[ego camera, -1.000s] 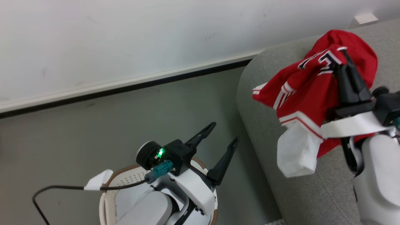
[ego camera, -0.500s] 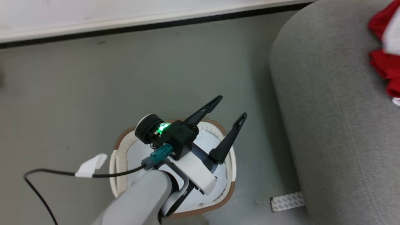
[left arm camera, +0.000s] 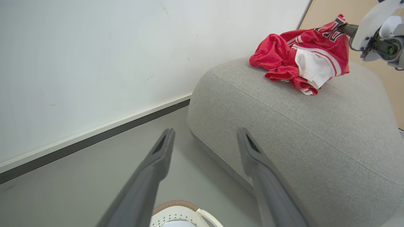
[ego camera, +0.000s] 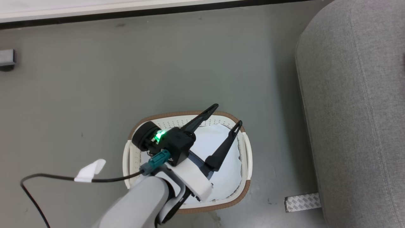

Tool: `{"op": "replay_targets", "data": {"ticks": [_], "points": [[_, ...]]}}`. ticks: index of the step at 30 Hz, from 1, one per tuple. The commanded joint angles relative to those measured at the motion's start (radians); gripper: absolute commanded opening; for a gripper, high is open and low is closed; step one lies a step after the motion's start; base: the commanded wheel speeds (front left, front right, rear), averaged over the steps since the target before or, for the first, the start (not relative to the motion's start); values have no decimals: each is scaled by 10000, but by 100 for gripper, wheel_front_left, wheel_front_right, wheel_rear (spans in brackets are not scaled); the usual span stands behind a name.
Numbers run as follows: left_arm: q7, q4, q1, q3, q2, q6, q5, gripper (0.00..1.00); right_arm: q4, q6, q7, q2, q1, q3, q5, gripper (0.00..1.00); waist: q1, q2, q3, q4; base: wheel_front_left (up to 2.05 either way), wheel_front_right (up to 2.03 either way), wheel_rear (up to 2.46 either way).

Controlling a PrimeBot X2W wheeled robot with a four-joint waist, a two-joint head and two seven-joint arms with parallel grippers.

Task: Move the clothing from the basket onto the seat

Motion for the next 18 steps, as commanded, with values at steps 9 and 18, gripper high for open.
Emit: {"op": "replay_targets", "data": {"ticks": [9,18], "points": [[-183,127,358,290,323,273,-297,100,716,-26,-599,1066,870,-956,-1041,100,-2,-1,-517,-255,0,0,0],[-737,441,1380,1028,589,870,-930,100,115,-26,-1053,1917,2157,1185,-240,100,-2,-1,-1765,-599,0,0,0]]}}
